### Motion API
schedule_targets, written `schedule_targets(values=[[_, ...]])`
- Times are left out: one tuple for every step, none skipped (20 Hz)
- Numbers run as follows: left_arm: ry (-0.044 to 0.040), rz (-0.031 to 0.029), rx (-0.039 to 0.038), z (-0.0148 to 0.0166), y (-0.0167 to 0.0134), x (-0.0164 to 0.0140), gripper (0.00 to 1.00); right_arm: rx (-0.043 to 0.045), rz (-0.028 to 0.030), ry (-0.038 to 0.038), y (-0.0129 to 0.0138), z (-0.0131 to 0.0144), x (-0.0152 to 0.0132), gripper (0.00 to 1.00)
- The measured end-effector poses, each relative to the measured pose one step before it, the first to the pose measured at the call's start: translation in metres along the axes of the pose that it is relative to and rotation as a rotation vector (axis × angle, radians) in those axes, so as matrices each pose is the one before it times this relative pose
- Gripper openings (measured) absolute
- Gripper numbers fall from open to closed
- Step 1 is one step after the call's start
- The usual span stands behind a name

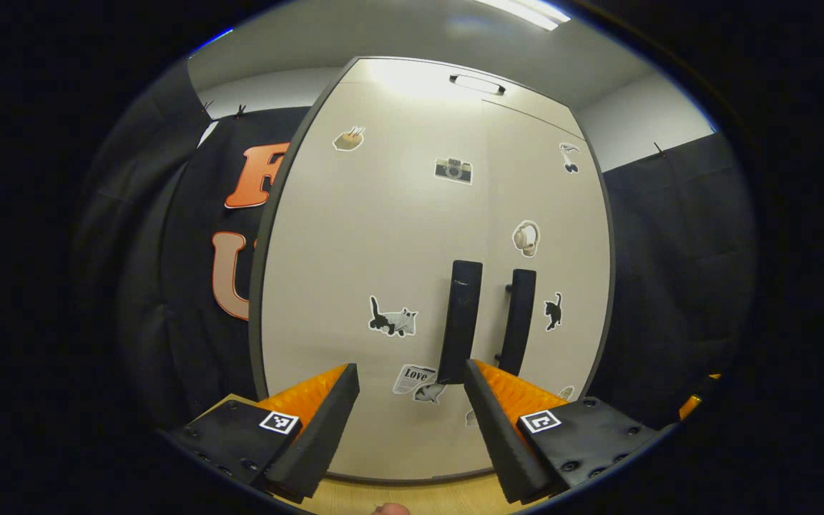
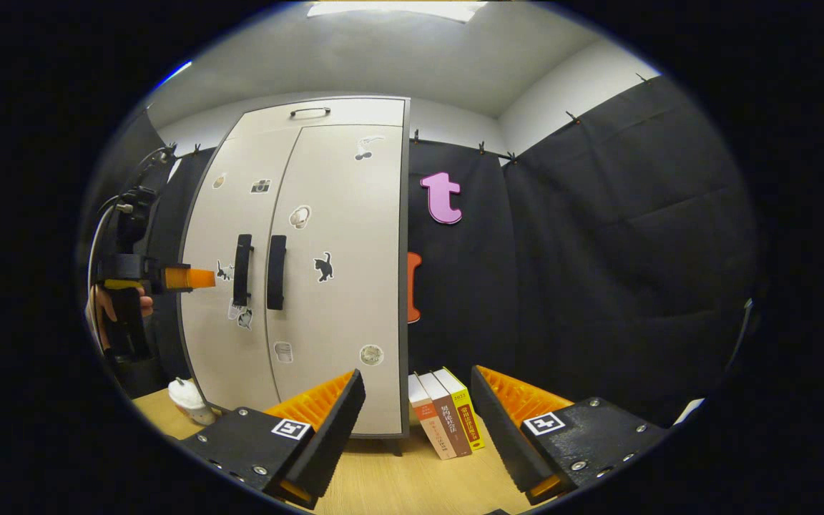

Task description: Grab one shoe with the right hand and put it into the shoe cabinet, grab the other shoe with the left hand and put it into the shoe cabinet; then close the right door with the right hand and the left door with the left hand.

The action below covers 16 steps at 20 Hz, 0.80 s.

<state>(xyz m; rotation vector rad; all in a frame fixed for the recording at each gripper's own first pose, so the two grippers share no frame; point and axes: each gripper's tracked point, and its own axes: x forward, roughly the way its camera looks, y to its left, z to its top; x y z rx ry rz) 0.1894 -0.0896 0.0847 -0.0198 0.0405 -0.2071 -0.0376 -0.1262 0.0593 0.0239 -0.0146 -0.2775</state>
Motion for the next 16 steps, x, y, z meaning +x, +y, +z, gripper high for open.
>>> schedule_targets(values=[[-0.01201, 0.01383, 0.01697, 0.00167, 0.00465, -0.01614, 0.96, 0.00552, 0.01074, 0.00371, 0.00492, -0.00149, 0.00144, 0.92], [-0.00289, 0.02161, 0.0074, -0.0012, 0.00623, -0.01474, 0.96, 0.00254, 0.01115, 0.00133, 0.00435, -0.00211, 0.00128, 0.92], [-0.00161, 0.01398, 0.00303, -0.00203, 0.00376, -0.01408, 0.96, 0.00041, 0.01114, -0.00002, 0.00565, -0.00083, 0.00116, 0.92], [-0.00298, 0.01569, -0.00217, -0.00226, 0.00313, -0.01359, 0.96, -0.00049, 0.01226, 0.00243, 0.00516, -0.0018, 0.00022, 0.92], [-0.00312, 0.01041, -0.00006, -0.00336, 0.003, -0.01267, 0.96, 0.00037, 0.01222, 0.00273, 0.00571, -0.00179, 0.00074, 0.92], [-0.00142, 0.00982, 0.00109, -0.00375, 0.00184, -0.01139, 0.96, 0.00318, 0.01217, 0.00186, 0.00429, -0.00153, 0.00016, 0.92], [0.00394, 0.01058, 0.00391, -0.00482, 0.00234, -0.0113, 0.96, 0.00349, 0.01271, 0.00436, 0.0047, -0.00205, 0.00063, 0.92], [0.00227, 0.00619, 0.00787, -0.00504, 0.00122, -0.00998, 0.96, 0.00249, 0.0097, 0.00601, 0.0033, -0.00217, 0.00022, 0.92], [0.00232, 0.00571, 0.00333, -0.00419, 0.00008, -0.00717, 0.96, 0.00173, 0.00866, 0.00311, 0.00344, -0.00141, 0.00091, 0.92], [0.00463, -0.00245, -0.0042, -0.00532, -0.00107, -0.00726, 0.96, 0.00142, 0.00585, -0.00155, 0.00264, -0.00046, -0.00204, 0.92], [0.0062, -0.0112, -0.01071, -0.00574, -0.00321, -0.00825, 0.96, -0.00025, 0.00593, -0.00349, 0.00267, -0.00094, -0.00069, 0.92], [0.00554, -0.00765, -0.01046, -0.00597, -0.00172, -0.00786, 0.96, -0.0027, 0.00264, -0.00492, 0.00156, -0.00122, -0.00073, 0.93], [-0.00103, -0.00527, -0.00573, -0.00404, -0.0009, -0.00565, 0.96, -0.00133, -0.00085, 0.00001, 0.00089, -0.00303, -0.00076, 0.93], [-0.00249, 0.00315, -0.00008, -0.00342, 0.00031, -0.00541, 0.96, 0.00491, 0.00127, 0.0016, 0.00121, -0.00349, -0.00228, 0.93], [0.00033, 0.00795, 0.00252, -0.00456, 0.00206, -0.00437, 0.96, 0.00876, 0.00387, 0.00531, 0.00236, -0.00459, -0.00068, 0.92], [0.00044, 0.00578, 0.00202, -0.00354, 0.00063, -0.00488, 0.96, 0.00865, 0.00354, 0.00462, 0.00142, -0.00347, -0.00218, 0.92]])
